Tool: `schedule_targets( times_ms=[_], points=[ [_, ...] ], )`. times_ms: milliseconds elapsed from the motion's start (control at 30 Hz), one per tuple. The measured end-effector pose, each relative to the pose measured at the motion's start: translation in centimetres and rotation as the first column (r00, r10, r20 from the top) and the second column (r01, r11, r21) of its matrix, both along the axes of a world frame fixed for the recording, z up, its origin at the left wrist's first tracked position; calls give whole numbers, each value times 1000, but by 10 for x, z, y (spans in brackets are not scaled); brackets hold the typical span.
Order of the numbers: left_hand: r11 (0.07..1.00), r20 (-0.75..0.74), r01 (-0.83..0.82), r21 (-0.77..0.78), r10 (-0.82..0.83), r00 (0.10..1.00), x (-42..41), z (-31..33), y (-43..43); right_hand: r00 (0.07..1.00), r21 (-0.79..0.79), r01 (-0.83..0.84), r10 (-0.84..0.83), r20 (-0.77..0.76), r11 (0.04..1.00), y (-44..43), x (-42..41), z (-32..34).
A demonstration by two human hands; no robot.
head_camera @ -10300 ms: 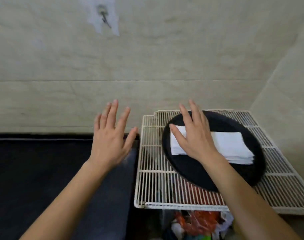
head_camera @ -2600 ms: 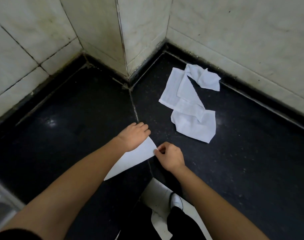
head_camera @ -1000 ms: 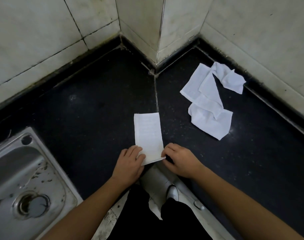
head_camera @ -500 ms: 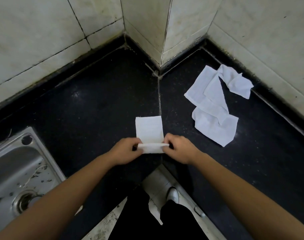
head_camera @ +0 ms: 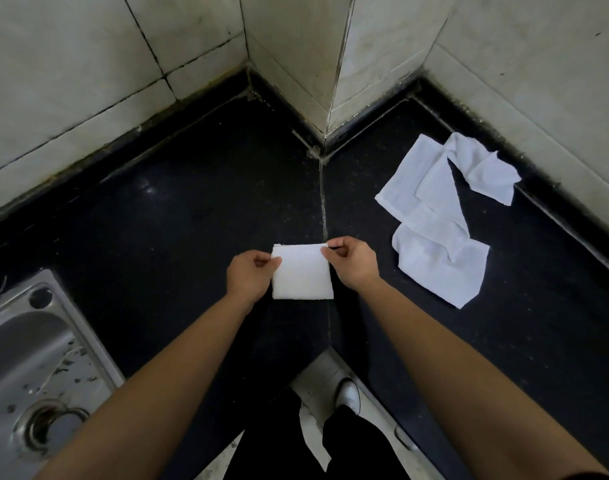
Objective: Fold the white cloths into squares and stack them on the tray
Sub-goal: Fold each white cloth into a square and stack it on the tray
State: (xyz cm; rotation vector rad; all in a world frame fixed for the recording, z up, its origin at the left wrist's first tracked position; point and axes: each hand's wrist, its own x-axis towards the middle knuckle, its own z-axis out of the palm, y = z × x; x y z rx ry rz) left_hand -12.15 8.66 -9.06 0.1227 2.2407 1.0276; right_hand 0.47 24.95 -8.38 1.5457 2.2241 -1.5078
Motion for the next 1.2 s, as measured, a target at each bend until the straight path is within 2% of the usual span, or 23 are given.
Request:
schedule_targets(
  times_ms=[167, 300, 400, 500, 633, 800, 933, 1033, 1100, 1133, 1200],
  points=[
    [997, -66, 17, -71, -22, 998, 0, -1, 3, 1000, 38, 4, -5, 6, 999, -1, -1, -6],
    [998, -45, -11, -54, 8, 999, 6, 6, -1, 998, 14, 57, -57, -25, 998, -8, 5, 0],
    [999, 41, -25, -33, 26, 999, 18, 12, -19, 996, -17, 79, -79, -36, 997, -19, 25, 4],
    [1000, 88, 5, 13, -6, 996, 35, 13, -37, 999, -54, 32, -34, -36, 998, -33, 44, 2],
    [997, 67, 0, 83, -6, 998, 45, 15, -40, 998, -44, 4, -7, -58, 999, -42, 48, -2],
    [989, -4, 23, 146, -22, 1000, 47, 15, -35, 992, -31, 48, -51, -115, 998, -46, 47, -5],
    [999, -59, 54, 8, -53, 997, 46, 8, -37, 997, 20, 25, -23, -73, 999, -47, 49, -6],
    [987, -138, 145, -68, -154, 978, 47, 6, -40, 995, 115, -97, 100, -23, 989, -47, 50, -5],
    [968, -278, 233, -89, -249, 928, 47, 5, -45, 970, 267, -243, 242, 37, 933, -47, 55, -2],
    [945, -388, 302, -122, -326, 862, 45, 5, -48, 940, 400, -335, 334, 75, 853, -47, 57, -1],
    [845, -580, 471, -255, -523, 624, 38, 1, -49, 834, 630, -505, 520, 181, 590, -43, 60, 0]
  ],
)
